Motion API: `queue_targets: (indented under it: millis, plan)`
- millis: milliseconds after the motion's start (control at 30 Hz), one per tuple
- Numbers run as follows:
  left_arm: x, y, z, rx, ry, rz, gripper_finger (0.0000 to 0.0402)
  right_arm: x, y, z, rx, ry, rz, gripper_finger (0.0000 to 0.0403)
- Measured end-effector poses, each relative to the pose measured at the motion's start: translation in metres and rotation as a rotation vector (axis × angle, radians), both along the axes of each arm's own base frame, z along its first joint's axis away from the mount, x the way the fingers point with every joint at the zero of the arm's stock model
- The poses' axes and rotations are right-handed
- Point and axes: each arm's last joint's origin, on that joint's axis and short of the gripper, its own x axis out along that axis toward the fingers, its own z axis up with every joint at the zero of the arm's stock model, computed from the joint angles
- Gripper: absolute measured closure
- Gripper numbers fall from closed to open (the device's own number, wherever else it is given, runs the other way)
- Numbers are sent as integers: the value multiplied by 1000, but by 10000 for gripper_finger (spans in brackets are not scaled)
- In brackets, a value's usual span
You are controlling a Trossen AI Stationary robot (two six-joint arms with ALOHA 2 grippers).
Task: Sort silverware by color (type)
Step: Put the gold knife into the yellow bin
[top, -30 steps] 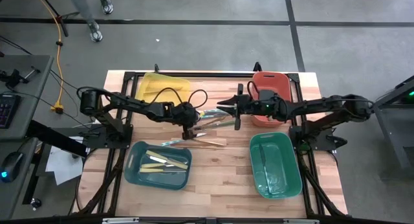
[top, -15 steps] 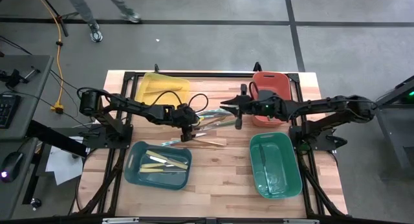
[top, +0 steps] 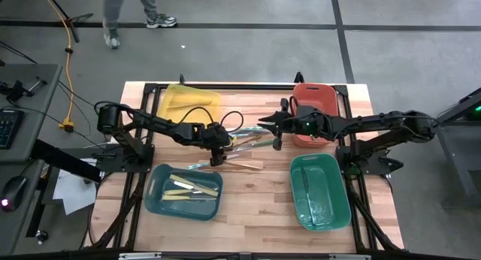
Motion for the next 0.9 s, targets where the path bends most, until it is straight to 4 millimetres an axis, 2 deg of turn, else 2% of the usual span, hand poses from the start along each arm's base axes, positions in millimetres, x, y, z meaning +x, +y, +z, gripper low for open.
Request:
queue_targets:
  millis: [300, 900]
  plan:
    - [0, 9, -7, 29, 30, 32, 259, 0, 0, 1, -1, -3, -1, 345]
    - [-9, 2, -12, -38, 139, -45, 285, 0, 0, 1, 6, -4, -2, 345]
